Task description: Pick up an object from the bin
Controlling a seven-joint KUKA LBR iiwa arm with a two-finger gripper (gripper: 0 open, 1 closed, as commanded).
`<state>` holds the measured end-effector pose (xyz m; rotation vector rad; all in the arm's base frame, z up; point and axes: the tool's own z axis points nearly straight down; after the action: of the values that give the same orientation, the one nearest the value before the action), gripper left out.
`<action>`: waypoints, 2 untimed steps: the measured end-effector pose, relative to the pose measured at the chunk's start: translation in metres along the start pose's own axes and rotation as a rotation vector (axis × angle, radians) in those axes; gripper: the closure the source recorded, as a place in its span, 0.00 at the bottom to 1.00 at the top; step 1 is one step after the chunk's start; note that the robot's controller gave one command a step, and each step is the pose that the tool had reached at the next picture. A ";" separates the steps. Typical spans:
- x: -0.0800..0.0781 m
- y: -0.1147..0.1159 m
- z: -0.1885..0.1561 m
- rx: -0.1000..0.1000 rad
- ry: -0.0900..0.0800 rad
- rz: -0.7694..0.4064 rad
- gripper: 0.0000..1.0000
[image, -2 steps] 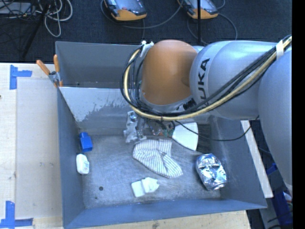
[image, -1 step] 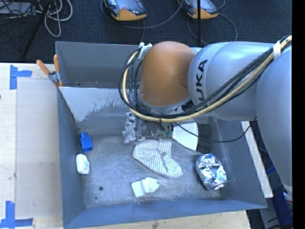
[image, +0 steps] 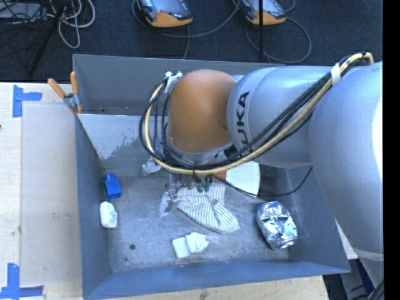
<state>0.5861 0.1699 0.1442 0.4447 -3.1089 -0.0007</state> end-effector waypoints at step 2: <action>-0.003 -0.030 -0.005 -0.003 -0.001 -0.184 0.00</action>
Offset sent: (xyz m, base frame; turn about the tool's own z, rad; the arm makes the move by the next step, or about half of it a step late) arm 0.0248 -0.0671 0.0113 -0.3274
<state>0.5973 0.1417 0.1494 0.7286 -3.0555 -0.0053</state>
